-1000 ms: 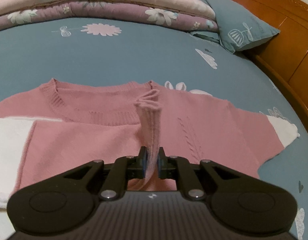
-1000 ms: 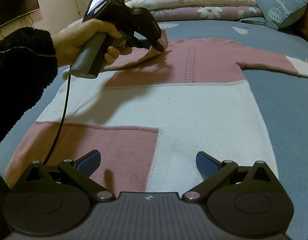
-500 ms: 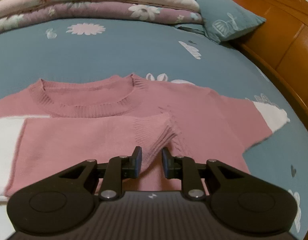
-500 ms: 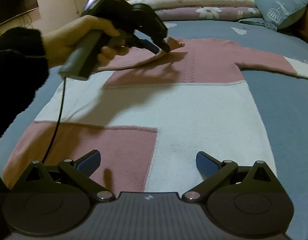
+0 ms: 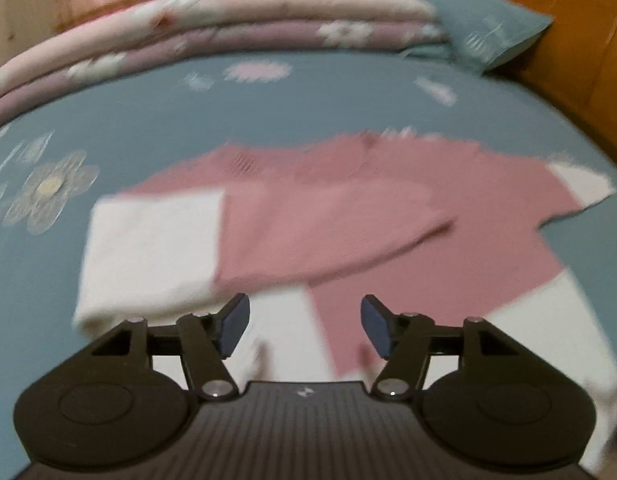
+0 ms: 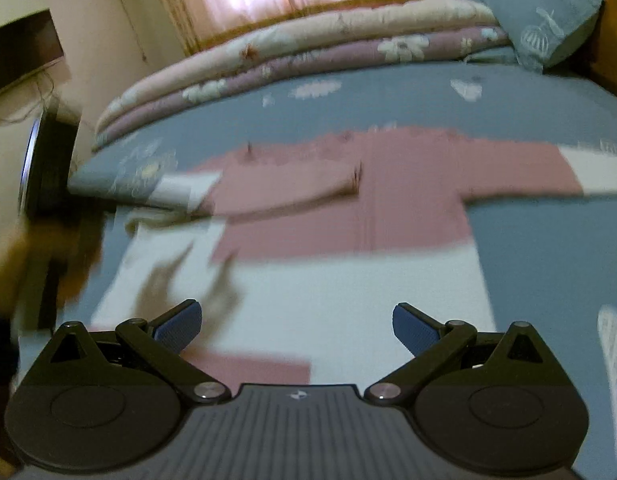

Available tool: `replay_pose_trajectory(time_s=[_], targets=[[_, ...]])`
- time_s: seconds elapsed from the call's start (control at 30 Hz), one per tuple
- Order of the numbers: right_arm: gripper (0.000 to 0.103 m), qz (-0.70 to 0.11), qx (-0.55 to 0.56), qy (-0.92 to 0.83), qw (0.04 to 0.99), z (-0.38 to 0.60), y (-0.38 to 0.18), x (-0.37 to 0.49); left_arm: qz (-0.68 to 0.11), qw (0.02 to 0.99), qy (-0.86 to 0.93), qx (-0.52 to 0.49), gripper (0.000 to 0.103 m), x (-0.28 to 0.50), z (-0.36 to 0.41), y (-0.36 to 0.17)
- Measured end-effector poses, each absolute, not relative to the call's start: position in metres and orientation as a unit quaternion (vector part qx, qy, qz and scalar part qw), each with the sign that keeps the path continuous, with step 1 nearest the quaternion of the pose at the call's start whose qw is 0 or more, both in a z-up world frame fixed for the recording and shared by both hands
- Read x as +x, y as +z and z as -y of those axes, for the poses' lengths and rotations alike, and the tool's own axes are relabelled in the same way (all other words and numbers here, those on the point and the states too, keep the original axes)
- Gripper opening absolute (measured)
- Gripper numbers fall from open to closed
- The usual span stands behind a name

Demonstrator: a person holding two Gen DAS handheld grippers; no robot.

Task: Fold clothes
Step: 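Grasp the other pink sleeve cuff with the right gripper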

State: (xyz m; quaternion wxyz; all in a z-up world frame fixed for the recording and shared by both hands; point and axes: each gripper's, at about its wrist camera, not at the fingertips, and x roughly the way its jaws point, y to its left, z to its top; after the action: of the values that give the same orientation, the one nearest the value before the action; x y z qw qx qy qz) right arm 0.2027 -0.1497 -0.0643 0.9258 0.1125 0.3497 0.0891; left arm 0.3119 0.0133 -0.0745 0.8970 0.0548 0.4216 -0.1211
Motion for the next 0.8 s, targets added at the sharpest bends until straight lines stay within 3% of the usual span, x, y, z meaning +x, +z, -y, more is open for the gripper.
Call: replay_pose_trajectory(time_s=[0.13,0.2,0.27,0.53,0.8], targets=[[0.103,-0.333,0.107,0.090,0.933,0.148,-0.045,0.248,-0.427,0.894,-0.129,0.044,0.065,0.293,-0.013,-0.087],[0.103,-0.337,0.133,0.095,0.927,0.151,-0.047,0.272,-0.405,0.903,-0.140,0.042,0.077,0.282,-0.011,-0.086],[0.103,-0.345,0.174,0.102,0.917,0.156,-0.056,0.295,-0.381,0.911,-0.147,0.047,0.080,0.274,-0.010,-0.085],[0.088,-0.384,0.343,0.093,0.852,0.177,-0.117,0.360,-0.353,0.926,-0.116,0.067,0.080,0.277,-0.019,-0.104],[0.083,-0.388,0.381,0.051,0.838,0.181,-0.146,0.390,-0.368,0.923,-0.117,0.005,0.080,0.293,-0.055,-0.116]])
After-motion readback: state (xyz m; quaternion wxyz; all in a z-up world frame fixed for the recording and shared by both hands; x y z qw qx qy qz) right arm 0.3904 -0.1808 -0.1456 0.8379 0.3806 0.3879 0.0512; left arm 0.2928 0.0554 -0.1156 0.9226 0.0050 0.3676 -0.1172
